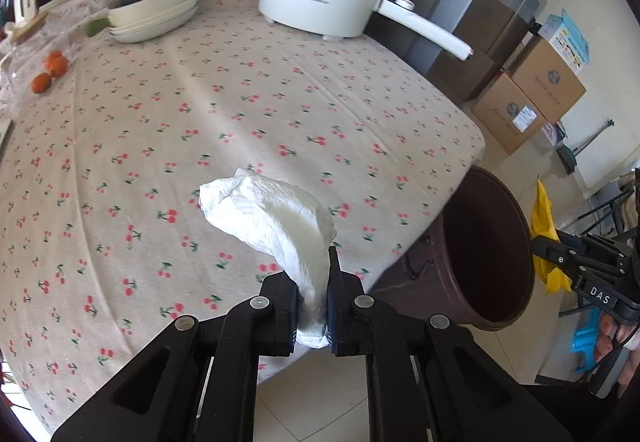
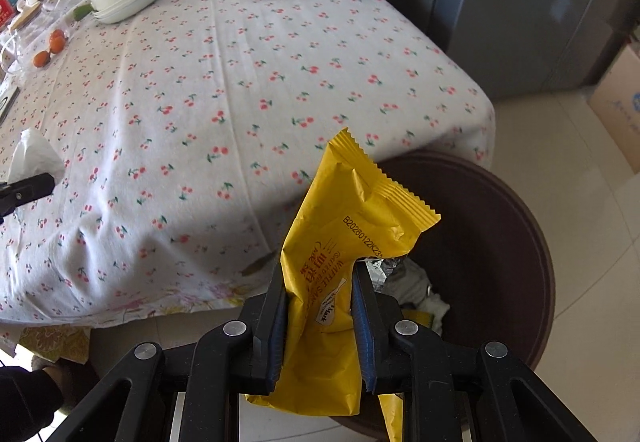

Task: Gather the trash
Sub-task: 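Carry the white tissue and yellow wrapper over the brown bin, then open the left tool dropping the tissue while the right tool drops the wrapper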

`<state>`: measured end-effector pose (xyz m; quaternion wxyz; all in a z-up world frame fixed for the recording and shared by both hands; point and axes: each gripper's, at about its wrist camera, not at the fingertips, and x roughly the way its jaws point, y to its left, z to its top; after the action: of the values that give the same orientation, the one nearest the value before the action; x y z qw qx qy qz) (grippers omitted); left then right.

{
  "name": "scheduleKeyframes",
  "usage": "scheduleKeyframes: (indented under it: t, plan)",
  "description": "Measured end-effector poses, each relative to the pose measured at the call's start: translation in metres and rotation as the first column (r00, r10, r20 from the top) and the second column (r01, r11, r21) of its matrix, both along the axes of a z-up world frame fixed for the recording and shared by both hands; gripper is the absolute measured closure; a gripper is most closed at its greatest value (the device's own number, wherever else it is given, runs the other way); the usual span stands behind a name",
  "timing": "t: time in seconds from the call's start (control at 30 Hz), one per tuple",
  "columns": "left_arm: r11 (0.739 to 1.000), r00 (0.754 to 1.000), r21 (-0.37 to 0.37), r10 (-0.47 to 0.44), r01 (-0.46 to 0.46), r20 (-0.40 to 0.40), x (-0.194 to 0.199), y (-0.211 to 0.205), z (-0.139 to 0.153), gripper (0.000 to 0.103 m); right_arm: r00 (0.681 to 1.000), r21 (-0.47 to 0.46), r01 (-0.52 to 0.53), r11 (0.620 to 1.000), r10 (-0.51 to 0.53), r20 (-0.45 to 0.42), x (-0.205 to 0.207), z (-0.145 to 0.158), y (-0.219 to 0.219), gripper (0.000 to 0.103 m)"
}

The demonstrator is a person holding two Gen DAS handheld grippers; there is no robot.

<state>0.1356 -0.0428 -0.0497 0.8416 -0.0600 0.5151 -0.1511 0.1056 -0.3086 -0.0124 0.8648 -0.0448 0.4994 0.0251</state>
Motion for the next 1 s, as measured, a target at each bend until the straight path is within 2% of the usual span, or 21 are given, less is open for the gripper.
scheduleKeyframes:
  t: [0.4,0.67,0.9,1.0]
  plan:
    - [0.986,0.987,-0.034,-0.162,0.162,0.006,-0.013,-0.093,-0.002,0.092,0.993,0.0,0.114,0.993,-0.114,-0.018,-0.029,-0.009,-0.073,0.075]
    - [0.947,0.948,-0.06,-0.317,0.316,-0.005,-0.019,-0.172,-0.022,0.092,0.982,-0.005,0.186,0.983,-0.186,-0.036,-0.04,-0.014,-0.119,0.073]
    - [0.931,0.934,-0.092,-0.356,0.354,-0.011,-0.014,-0.203,-0.038,0.091,0.974,-0.006,0.222,0.975,-0.222,-0.051,-0.044,-0.018,-0.143,0.073]
    - [0.932,0.934,-0.074,-0.356,0.354,-0.017,-0.011,-0.206,-0.041,0.086,0.972,-0.003,0.23,0.973,-0.23,-0.052,-0.044,-0.018,-0.148,0.073]
